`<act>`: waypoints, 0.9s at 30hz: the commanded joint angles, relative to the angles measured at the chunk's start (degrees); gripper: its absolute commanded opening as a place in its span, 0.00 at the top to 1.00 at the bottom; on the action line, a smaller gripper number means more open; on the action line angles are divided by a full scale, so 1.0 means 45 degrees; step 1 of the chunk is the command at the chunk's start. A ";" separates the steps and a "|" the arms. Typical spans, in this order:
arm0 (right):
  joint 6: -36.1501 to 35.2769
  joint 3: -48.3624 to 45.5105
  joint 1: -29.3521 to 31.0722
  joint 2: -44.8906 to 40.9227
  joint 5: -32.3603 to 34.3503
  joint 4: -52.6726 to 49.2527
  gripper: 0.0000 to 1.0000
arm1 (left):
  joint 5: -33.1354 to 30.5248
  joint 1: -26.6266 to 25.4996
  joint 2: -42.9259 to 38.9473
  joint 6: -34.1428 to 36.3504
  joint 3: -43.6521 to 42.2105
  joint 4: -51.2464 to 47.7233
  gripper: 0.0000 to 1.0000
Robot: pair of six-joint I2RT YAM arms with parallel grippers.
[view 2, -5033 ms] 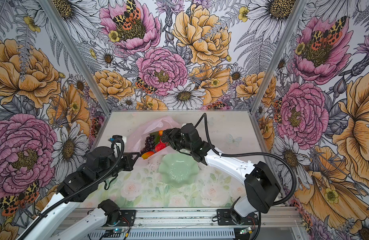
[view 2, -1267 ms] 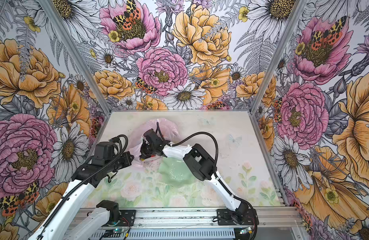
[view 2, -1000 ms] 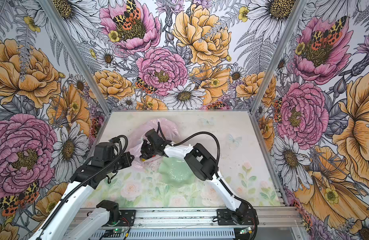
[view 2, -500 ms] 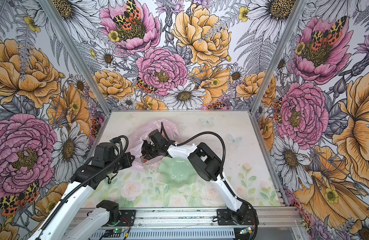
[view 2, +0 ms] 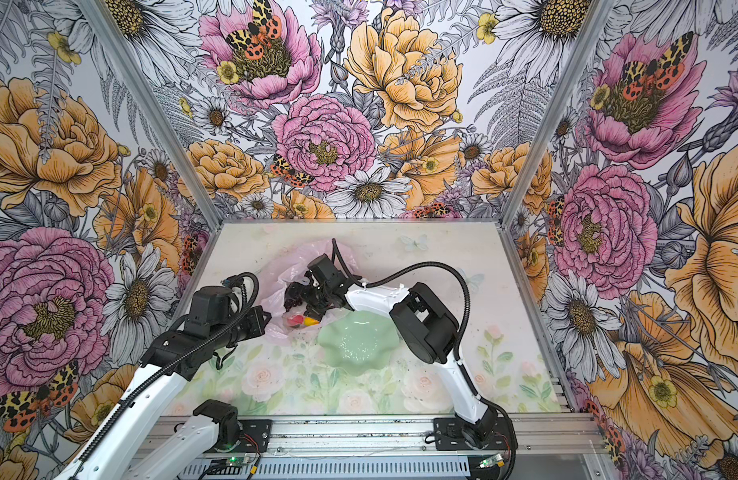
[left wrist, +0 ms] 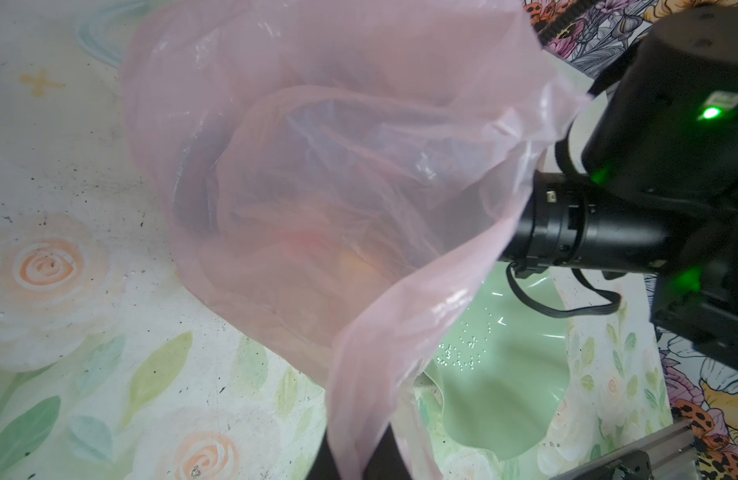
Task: Place the fruits into the plastic bag
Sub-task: 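Open the right gripper to release the dark avocado inside the bag, then lift the open right gripper up out of the pink bag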
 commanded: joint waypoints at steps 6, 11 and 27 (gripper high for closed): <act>-0.1540 -0.0466 -0.0927 -0.1630 0.0798 -0.1125 0.00 | -0.0371 -0.0217 -0.0126 0.0034 -0.0038 -0.0017 1.00; -0.1738 -0.0727 -0.1273 -0.2030 0.0946 -0.1263 0.01 | -0.0319 -0.0231 0.0034 0.0089 -0.0025 -0.0011 1.00; -0.2016 -0.0560 -0.1637 -0.2424 0.1148 -0.1386 0.00 | -0.0257 -0.0210 -0.0082 0.0095 -0.0019 0.0001 1.00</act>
